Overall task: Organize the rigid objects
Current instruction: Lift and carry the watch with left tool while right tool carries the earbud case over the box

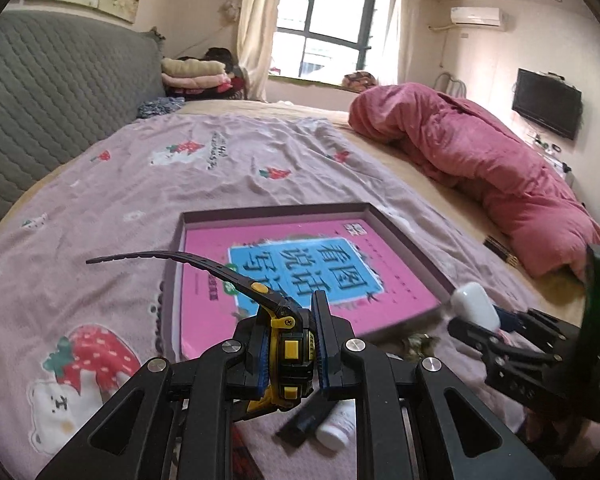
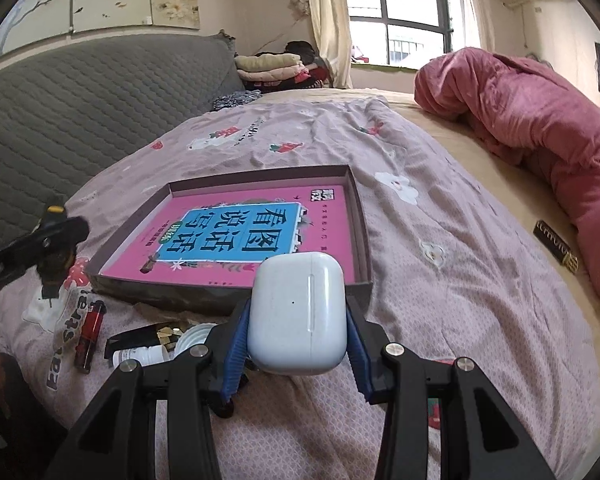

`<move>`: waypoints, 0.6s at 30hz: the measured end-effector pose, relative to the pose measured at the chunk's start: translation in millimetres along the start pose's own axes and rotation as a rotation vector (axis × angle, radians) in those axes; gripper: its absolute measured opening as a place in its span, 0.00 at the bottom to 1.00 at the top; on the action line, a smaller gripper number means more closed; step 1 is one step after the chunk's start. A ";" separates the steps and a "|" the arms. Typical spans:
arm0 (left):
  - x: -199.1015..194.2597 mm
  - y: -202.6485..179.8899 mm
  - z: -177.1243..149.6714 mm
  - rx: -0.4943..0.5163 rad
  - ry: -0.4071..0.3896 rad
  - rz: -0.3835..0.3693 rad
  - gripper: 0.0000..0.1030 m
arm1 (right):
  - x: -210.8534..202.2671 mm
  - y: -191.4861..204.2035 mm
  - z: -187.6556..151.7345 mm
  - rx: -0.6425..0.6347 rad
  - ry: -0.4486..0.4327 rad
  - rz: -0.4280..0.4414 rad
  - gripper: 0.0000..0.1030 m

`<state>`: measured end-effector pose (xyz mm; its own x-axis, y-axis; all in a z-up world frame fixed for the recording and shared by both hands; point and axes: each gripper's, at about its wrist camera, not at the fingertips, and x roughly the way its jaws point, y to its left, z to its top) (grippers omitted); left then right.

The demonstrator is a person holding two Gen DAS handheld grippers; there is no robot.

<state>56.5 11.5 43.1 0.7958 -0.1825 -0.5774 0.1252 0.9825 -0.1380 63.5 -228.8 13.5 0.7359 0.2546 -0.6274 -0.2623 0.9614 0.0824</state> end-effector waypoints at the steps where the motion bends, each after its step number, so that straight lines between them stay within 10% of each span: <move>1: 3.0 0.2 1.5 0.005 -0.003 0.008 0.17 | 0.7 0.5 1.5 0.000 -0.003 0.000 0.43; 18: 70.5 -10.9 5.4 0.143 0.056 0.152 0.17 | 13.7 -8.8 23.0 0.024 -0.004 -0.042 0.43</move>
<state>114.4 -11.9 8.2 0.7786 -0.0295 -0.6268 0.0918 0.9935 0.0673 90.3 -231.3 22.0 0.7487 0.2145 -0.6273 -0.2160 0.9735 0.0750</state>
